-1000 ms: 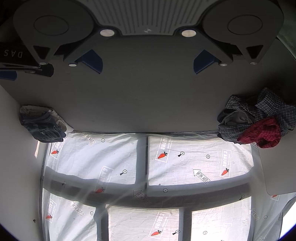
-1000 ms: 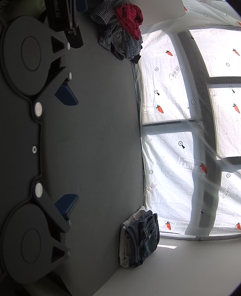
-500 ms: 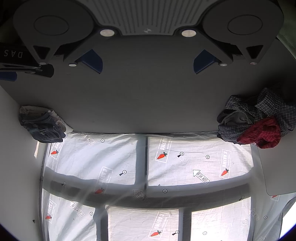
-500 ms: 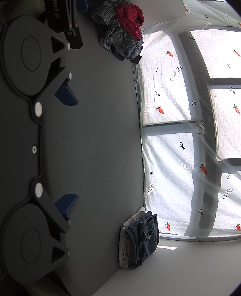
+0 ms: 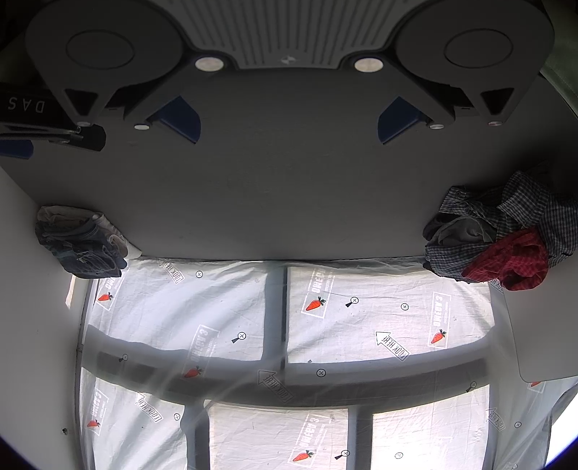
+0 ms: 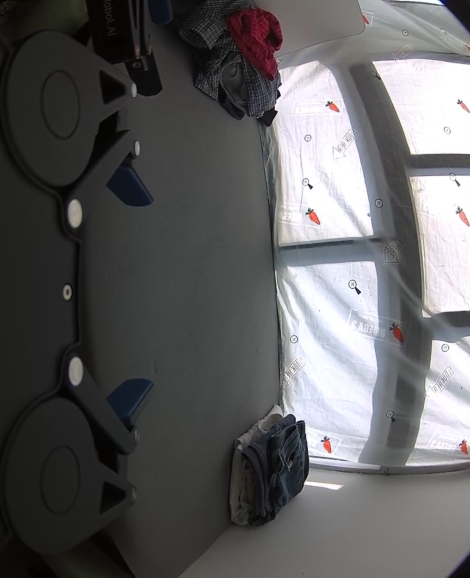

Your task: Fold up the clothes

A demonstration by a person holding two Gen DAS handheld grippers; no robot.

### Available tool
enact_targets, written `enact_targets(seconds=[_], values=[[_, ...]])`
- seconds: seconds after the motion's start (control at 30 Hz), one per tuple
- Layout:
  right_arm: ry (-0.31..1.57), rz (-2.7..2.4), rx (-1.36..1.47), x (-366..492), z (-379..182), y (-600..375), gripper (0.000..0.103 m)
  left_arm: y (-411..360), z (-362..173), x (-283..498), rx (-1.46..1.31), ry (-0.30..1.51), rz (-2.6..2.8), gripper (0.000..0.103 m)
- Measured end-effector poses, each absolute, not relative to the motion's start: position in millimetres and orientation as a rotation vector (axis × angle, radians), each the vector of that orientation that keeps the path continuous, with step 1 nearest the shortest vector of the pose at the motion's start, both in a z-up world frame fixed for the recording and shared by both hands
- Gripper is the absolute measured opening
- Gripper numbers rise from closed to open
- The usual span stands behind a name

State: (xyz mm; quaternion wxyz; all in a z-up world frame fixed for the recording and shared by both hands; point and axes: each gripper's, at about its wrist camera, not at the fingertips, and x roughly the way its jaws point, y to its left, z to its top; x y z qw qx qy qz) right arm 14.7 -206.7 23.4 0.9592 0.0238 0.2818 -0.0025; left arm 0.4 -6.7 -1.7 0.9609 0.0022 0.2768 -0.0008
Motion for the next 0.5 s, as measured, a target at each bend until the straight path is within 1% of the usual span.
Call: enact_targets(seconds=[0.5], values=[[0.580,-0.017,0.036,32.3,20.5,-213.8,0.103,-12.2,-5.2,20.0,0.010,0.574,0.000,0.103]])
